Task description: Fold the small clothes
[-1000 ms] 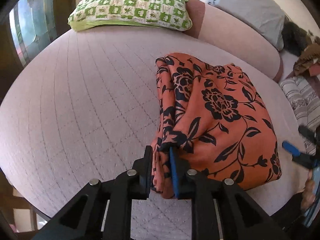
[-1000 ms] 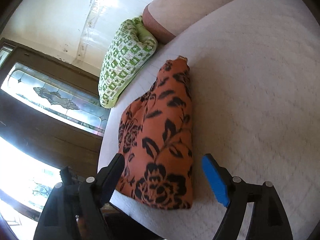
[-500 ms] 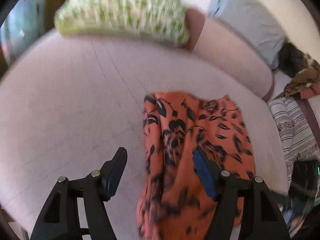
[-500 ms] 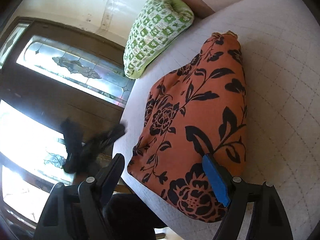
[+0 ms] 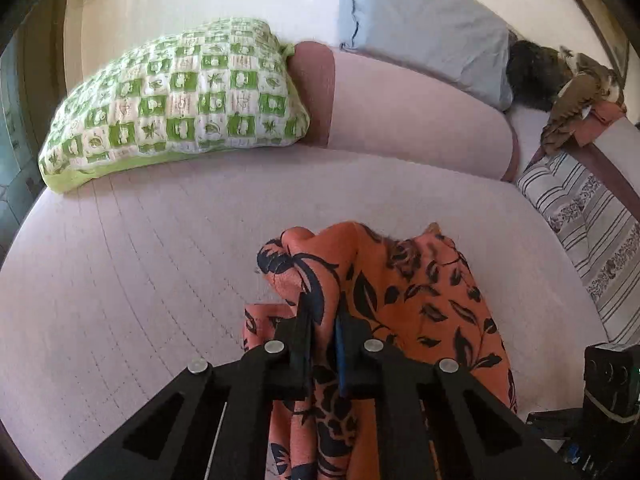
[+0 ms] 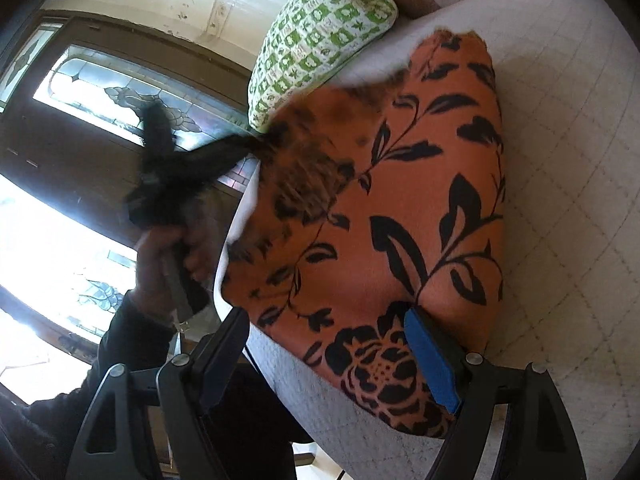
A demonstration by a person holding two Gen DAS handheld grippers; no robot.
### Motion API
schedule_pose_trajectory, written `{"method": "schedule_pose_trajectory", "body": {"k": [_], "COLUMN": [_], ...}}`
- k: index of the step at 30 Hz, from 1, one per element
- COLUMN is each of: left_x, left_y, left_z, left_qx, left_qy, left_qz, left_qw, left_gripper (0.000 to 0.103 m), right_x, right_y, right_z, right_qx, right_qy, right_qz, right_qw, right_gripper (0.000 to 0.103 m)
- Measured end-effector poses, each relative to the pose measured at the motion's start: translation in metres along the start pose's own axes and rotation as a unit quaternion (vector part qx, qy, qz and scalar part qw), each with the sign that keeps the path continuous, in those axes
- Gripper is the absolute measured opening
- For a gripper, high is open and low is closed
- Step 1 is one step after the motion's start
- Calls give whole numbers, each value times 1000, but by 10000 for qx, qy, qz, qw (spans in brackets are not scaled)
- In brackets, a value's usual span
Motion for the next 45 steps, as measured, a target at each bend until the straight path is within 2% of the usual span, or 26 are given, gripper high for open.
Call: {"method": "schedule_pose_trajectory", "body": {"k": [1, 3, 4, 5, 6, 7, 10, 14, 18, 22, 24, 25, 28, 30, 32, 33, 35, 36, 38, 40, 42, 45], "left_x": [7, 30, 41, 43, 43, 43, 51, 88, 134, 165, 170, 170, 173, 175, 177, 178, 178, 178, 175, 176, 182, 179], "left_y": [-16, -51, -62, -62, -56, -51, -31, 4, 28, 33, 27, 24, 31, 31, 25, 23, 24, 27, 31, 26, 17, 26], "left_z": [13, 45, 54, 59, 62, 66, 73, 80, 81, 67, 63, 60, 57, 54, 54, 56, 61, 61, 54, 49, 52, 56], "left_qx": [-45, -124, -3, 24, -17, 33, 391, 556, 958, 927, 978, 1184, 1179, 1195, 1236, 1299, 1341, 1324, 1291, 1281, 1167, 1204], "left_qy": [206, 808, 1033, 1139, 1214, 1332, 1561, 1651, 1895, 1778, 1717, 1671, 1615, 1556, 1603, 1658, 1708, 1687, 1503, 1431, 1463, 1561], "left_qz": [258, 874, 1088, 986, 888, 866, 810, 646, 680, 792, 890, 954, 894, 874, 913, 938, 961, 946, 856, 921, 1080, 978], "left_qw": [9994, 9928, 9887, 9886, 9886, 9873, 9836, 9826, 9748, 9765, 9762, 9741, 9757, 9767, 9750, 9731, 9714, 9721, 9764, 9771, 9764, 9755], "left_gripper": [10, 13, 22, 35, 40, 48, 50, 59, 59, 59, 44, 26, 26, 26, 26, 26, 26, 26, 26, 27, 29, 29], "right_x": [0, -2, -2, -2, -2, -1, -2, -5, -8, -11, -10, -9, -16, -27, -38, -41, -44, -45, -44, -36, -30, -36], "right_y": [-2, -5, -5, -5, -5, -5, -6, -3, 18, 45, 43, 37, 24, 28, 28, 22, 7, 9, 20, 20, 16, 19], "right_z": [-1, -2, -2, -3, -2, -3, -3, -2, 6, -10, -26, -37, -52, -52, -57, -63, -70, -69, -64, -81, -96, -85], "right_qx": [20, 6, -33, -30, -29, -14, -23, -27, 91, 519, 653, 684, 693, 673, 868, 912, 893, 876, 839, 827, 416, 445], "right_qy": [4, -15, -26, -28, -22, -22, -56, -137, -150, -471, -810, -1039, -1316, -1338, -1368, -1460, -1461, -1516, -1501, -1734, -2037, -1871], "right_qz": [-5, 22, 46, 49, 55, 69, 64, 64, -223, -626, -554, -428, -336, -519, -573, -479, -211, -271, -465, -495, -543, -429], "right_qw": [10000, 10000, 10000, 10000, 10000, 10000, 10000, 9999, 9996, 9956, 9930, 9913, 9883, 9874, 9851, 9839, 9850, 9842, 9840, 9801, 9766, 9804], "right_gripper": [83, 83, 83, 83, 83, 83, 83, 83, 83, 83, 83, 83, 83, 83, 83, 73, 41, 37, 34, 33, 33, 40]}}
Point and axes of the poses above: each gripper's, at about its wrist camera, not at the fingertips, and y roughly against the way its jaws point, z to its left, x to its underside, the point moved 8 cm from there along -y, roughly the way its jaws point, and after that the axes turned 14 degrees about z, right-handed, at the moved point
